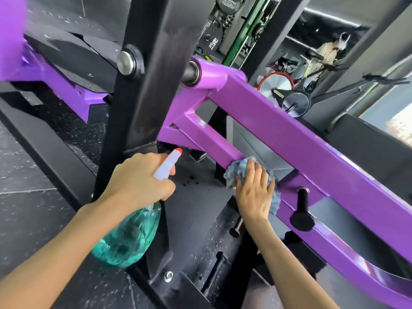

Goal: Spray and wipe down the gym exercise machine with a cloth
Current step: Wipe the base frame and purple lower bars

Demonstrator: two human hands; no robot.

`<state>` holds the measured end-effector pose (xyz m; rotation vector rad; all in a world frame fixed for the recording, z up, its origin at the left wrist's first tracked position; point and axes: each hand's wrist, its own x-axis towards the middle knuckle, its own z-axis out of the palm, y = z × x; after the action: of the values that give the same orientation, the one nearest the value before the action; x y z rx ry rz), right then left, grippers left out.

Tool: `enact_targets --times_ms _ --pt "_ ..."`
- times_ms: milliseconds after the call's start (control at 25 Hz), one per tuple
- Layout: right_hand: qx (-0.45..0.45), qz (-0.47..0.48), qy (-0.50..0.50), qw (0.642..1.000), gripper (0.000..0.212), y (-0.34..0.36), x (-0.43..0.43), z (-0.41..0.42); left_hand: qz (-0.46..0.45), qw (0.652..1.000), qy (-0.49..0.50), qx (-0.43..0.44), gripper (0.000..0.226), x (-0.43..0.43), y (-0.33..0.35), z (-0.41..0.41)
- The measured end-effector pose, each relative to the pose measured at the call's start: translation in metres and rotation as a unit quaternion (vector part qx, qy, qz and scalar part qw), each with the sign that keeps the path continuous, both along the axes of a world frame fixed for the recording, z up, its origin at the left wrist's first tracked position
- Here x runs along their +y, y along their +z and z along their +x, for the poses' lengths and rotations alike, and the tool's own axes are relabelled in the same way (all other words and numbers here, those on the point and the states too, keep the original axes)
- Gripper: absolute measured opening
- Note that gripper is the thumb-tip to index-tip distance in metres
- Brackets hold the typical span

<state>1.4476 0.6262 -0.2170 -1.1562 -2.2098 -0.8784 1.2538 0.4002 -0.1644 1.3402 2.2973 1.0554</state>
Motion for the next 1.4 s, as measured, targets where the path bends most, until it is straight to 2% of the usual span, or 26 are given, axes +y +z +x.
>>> enact_targets --times_ms 80,200,240,320,400,440,520,600,680,720,800,920,1040,1120,1160,1240,1320,1400 --pt "-0.006 0.007 0.015 1.0 0.073 -0.007 -0.003 0.022 0.026 0.999 -0.007 -0.021 0.03 -0.001 0.004 0.005" --pt "-0.027 -0.025 0.073 0.997 0.085 -0.003 -0.006 0.041 0.079 0.996 -0.028 -0.006 0.034 0.001 0.015 0.015" --pt "-0.044 -0.065 0.112 0.991 0.08 0.009 -0.01 0.049 0.09 0.995 -0.035 -0.01 0.034 0.003 0.021 0.021" --pt "-0.057 -0.168 0.224 0.958 0.057 0.02 -0.019 0.073 0.108 0.993 -0.039 -0.016 0.036 0.007 0.03 0.029" --pt "0.017 -0.267 0.245 0.932 0.033 0.027 -0.037 0.118 0.126 0.99 -0.053 -0.024 0.037 0.01 0.04 0.046" --pt "0.095 -0.285 0.23 0.926 0.029 0.033 -0.048 0.138 0.134 0.988 -0.064 -0.03 0.036 0.014 0.044 0.056" --pt "0.262 -0.252 0.197 0.91 0.034 0.051 -0.064 0.158 0.141 0.985 -0.087 -0.039 0.03 0.021 0.05 0.076" --pt "0.347 -0.226 0.2 0.888 0.039 0.079 -0.065 0.147 0.142 0.983 -0.103 -0.044 0.029 0.028 0.053 0.092" --pt "0.285 -0.328 0.234 0.87 0.04 0.106 -0.06 0.123 0.148 0.981 -0.116 -0.05 0.033 0.035 0.058 0.102" --pt "0.255 -0.42 0.234 0.839 0.038 0.109 -0.056 0.118 0.154 0.979 -0.124 -0.055 0.036 0.038 0.06 0.107" --pt "0.262 -0.502 0.226 0.792 0.035 0.112 -0.056 0.119 0.167 0.976 -0.122 -0.063 0.039 0.042 0.065 0.111" --pt "0.218 -0.514 0.213 0.802 0.042 0.115 -0.058 0.133 0.171 0.978 -0.113 -0.045 0.042 0.043 0.071 0.115" --pt "0.108 -0.428 0.177 0.88 0.045 0.12 -0.053 0.129 0.177 0.975 -0.116 -0.064 0.041 0.042 0.08 0.128" --pt "0.05 -0.358 0.169 0.917 0.046 0.121 -0.061 0.128 0.184 0.971 -0.136 -0.067 0.039 0.042 0.087 0.138" --pt "0.008 -0.305 0.177 0.936 0.046 0.119 -0.067 0.132 0.189 0.969 -0.147 -0.064 0.036 0.041 0.091 0.143" --pt "-0.123 -0.13 0.176 0.968 0.048 0.125 -0.064 0.154 0.202 0.963 -0.16 -0.074 0.03 0.042 0.1 0.153" --pt "-0.263 0.006 0.121 0.957 0.056 0.143 -0.043 0.192 0.213 0.959 -0.167 -0.081 0.028 0.042 0.106 0.16" --pt "-0.378 0.062 0.074 0.921 0.07 0.16 -0.024 0.256 0.215 0.955 -0.187 -0.076 0.034 0.043 0.109 0.165"
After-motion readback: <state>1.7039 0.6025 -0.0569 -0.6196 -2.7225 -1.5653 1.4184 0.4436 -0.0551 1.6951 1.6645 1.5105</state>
